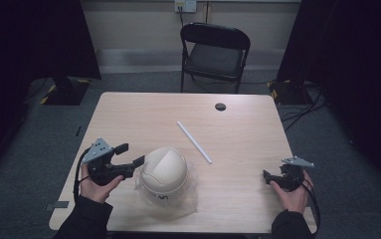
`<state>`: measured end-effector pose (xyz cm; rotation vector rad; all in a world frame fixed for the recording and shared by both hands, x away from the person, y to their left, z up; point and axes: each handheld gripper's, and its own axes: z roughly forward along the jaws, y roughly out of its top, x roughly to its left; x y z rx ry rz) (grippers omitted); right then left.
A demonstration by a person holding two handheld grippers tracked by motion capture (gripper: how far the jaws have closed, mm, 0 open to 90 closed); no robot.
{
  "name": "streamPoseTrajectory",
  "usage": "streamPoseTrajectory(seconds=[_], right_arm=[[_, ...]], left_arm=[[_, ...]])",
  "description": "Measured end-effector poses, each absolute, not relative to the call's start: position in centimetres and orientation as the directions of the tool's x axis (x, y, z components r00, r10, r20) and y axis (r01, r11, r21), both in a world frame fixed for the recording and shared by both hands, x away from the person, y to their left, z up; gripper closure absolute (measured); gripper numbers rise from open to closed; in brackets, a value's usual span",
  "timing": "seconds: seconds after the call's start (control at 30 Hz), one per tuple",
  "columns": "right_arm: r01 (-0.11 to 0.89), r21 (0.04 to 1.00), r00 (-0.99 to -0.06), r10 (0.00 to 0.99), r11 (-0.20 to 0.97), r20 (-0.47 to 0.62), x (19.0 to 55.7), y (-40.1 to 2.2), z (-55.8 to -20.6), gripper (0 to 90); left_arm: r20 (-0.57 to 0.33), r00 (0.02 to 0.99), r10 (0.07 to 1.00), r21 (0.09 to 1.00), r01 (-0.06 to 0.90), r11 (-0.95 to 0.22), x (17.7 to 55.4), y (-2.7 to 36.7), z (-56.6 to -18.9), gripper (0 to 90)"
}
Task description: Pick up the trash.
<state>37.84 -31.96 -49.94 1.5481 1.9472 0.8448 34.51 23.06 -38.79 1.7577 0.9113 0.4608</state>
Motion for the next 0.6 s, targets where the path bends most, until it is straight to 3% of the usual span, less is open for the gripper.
streamPoseTrajectory(seconds=[0.33,0.4,0.47,0.6], right_arm=[[0.656,0.737,-0.222,0.975,0.16,-0.014,37.8,-31.9,-49.9,13.1],[0.651,0.741,-0.236,0.972,0.165,-0.009,37.7,-31.9,-49.9,18.2],[0.634,0.756,-0.245,0.969,0.163,-0.004,37.4,-31.8,-49.8,34.9],[0.594,0.794,-0.237,0.971,0.134,0.013,37.2,-31.5,-49.3,36.3]], left_arm=[[-0.091,0.686,0.722,0.909,0.353,-0.221,35.0,21.5,-39.5,22.7],[-0.084,0.693,0.716,0.909,0.347,-0.229,35.1,21.2,-39.6,22.9],[-0.078,0.696,0.713,0.912,0.339,-0.231,35.1,21.2,-39.6,23.3],[-0.069,0.678,0.732,0.93,0.309,-0.199,34.4,22.5,-39.0,24.0]])
